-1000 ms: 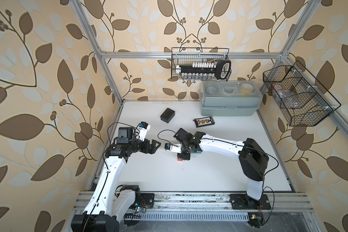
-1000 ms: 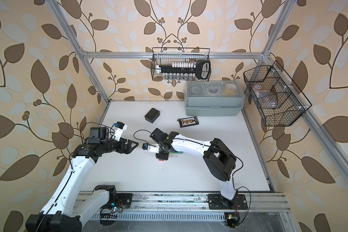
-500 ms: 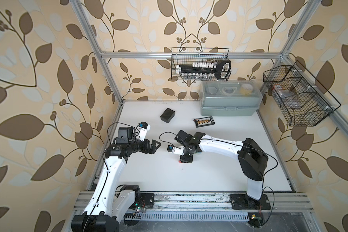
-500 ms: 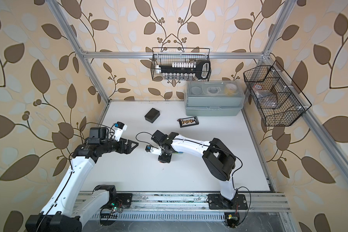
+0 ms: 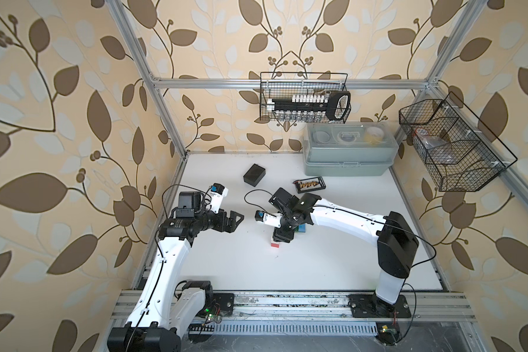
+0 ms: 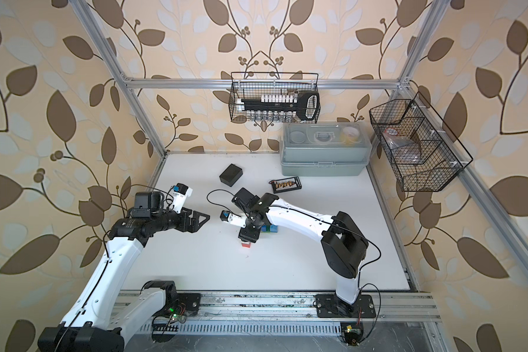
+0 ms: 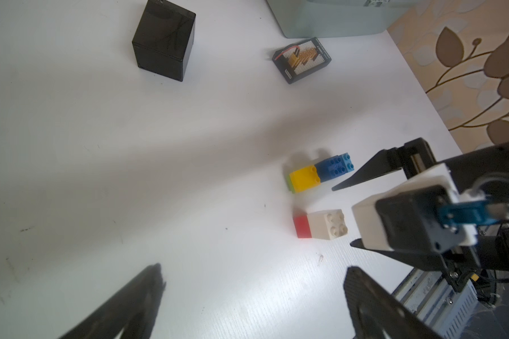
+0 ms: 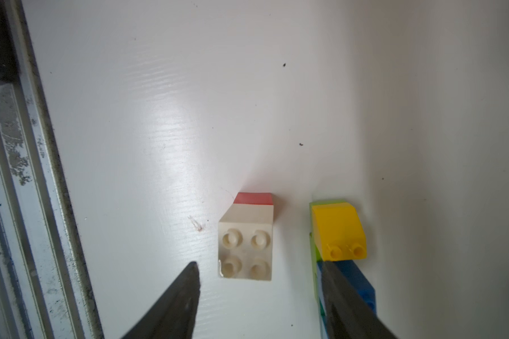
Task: Assemble a fork with lego
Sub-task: Assemble the lego brick with the lego brick, then pick up the lego brick from the center of the board.
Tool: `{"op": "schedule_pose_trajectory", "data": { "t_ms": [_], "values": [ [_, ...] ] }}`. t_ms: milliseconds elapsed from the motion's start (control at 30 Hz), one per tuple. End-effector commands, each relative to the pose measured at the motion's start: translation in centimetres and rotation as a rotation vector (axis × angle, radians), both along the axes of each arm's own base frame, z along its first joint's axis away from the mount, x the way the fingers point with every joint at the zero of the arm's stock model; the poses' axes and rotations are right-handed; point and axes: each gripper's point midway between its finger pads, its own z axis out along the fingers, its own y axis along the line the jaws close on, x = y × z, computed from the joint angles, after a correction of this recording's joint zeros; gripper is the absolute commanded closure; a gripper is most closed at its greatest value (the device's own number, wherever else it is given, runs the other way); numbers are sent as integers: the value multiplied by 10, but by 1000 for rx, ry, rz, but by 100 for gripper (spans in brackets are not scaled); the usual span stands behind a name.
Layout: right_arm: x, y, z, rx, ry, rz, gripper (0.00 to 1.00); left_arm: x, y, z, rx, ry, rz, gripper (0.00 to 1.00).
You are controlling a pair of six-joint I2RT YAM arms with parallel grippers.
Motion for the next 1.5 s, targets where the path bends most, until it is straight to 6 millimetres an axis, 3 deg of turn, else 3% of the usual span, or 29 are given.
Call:
{"op": "schedule_pose_trajectory", "data": {
  "t_ms": [0, 100, 267, 433, 1000, 1467],
  "values": [
    [5, -7, 28, 24, -42, 39, 32, -4, -12, 26, -29, -73, -80, 1],
    [16, -23, 27, -15, -72, 47, 29, -8, -22, 30, -44, -86, -132, 1],
    [32, -54, 5, -134, -61, 70, 28, -13, -37, 31, -51, -87, -206, 1],
    [38, -67, -12, -175, -38, 105, 27, -12, -42, 24, -48, -78, -217, 1],
    [55, -56, -50, -189, 31, 121, 27, -6, -44, 11, -29, -44, -212, 1],
    [53, -60, -65, -220, 80, 75, 43, -4, -42, 6, -15, -30, -201, 1]
  ]
}}
